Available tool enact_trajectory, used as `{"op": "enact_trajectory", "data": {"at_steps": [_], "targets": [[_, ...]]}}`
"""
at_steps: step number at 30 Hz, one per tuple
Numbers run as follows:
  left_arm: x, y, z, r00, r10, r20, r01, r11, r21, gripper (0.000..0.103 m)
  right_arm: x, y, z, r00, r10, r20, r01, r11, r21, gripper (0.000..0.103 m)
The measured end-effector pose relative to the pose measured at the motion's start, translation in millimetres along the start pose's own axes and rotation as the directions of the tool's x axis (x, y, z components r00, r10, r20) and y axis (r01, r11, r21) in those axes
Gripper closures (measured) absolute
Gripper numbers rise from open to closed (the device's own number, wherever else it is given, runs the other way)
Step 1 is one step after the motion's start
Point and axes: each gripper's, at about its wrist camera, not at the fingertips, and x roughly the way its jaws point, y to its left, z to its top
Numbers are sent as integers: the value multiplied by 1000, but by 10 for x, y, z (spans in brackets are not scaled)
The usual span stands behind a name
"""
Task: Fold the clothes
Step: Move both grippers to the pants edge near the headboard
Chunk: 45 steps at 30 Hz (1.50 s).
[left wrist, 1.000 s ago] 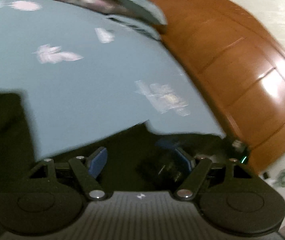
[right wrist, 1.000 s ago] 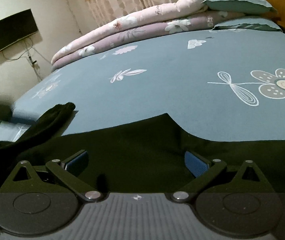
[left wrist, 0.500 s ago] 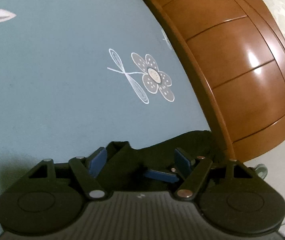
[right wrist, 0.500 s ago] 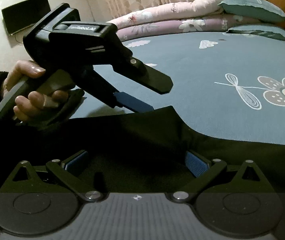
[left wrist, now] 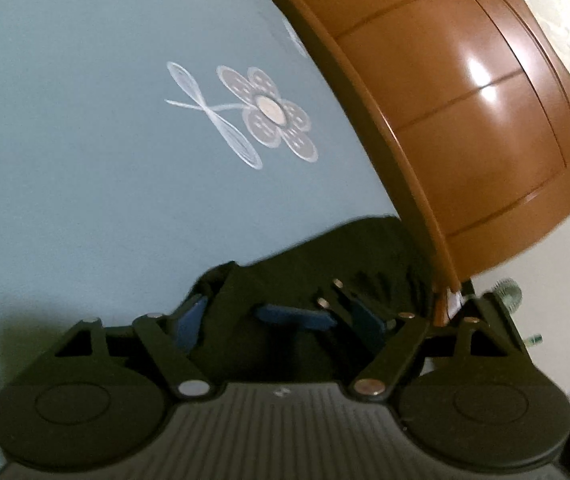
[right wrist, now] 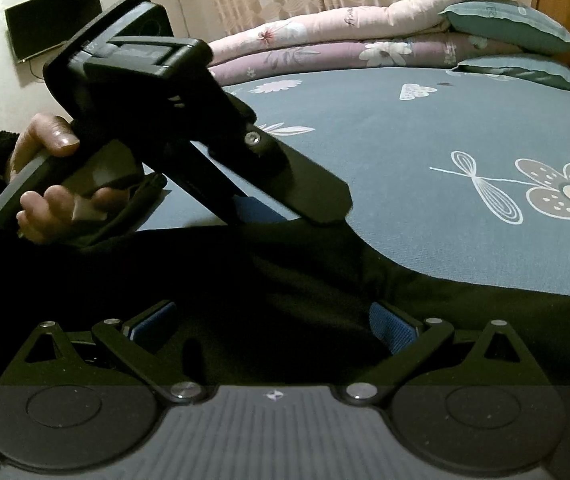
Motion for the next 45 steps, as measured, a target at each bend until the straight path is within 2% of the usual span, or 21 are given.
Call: {"op": "enact_trajectory", "data": {"at_steps": [11,15,20,24,26,28,33,36,39,44,45], "targets": [[-113,-326,-332,997,77,10,-78,983,167,24,26,18,9,1000,-17,-4,17,1000,-25,0],[-18,-375,-329,994,107,13,-107,973,202,23,30,11,13,1000,-17,-3,17,1000,-25,0],[201,-154,-54,998,66,25,-69,989,130,23,53,12,26,1000,-23,-5,23,999,-32,0],[115,98,210,984,80,160,-87,996,33,23,56,-2,30,1000,-20,-2,20,999,-29,0],[8,141,276,974,102,201,-104,995,0,24,58,-8,36,1000,-19,-1,19,999,-28,0],[-107,90,259,971,86,221,-91,996,10,24,51,-19,44,1000,-14,3,14,1000,-22,0],[-301,-205,27,977,22,211,-41,996,84,24,-61,-54,96,998,-11,61,11,1000,0,0],[-248,-260,-95,984,1,180,-17,996,88,22,-197,-111,116,994,31,101,-33,999,22,0],[-59,-134,-75,988,34,153,-39,999,30,23,-228,-95,104,994,38,99,-37,999,-8,0],[72,152,30,981,45,187,-32,997,-71,24,-186,-116,94,998,15,67,-15,1000,10,0],[56,102,13,982,49,185,-38,997,-61,24,-180,-127,90,998,-1,60,0,1000,15,0]]}}
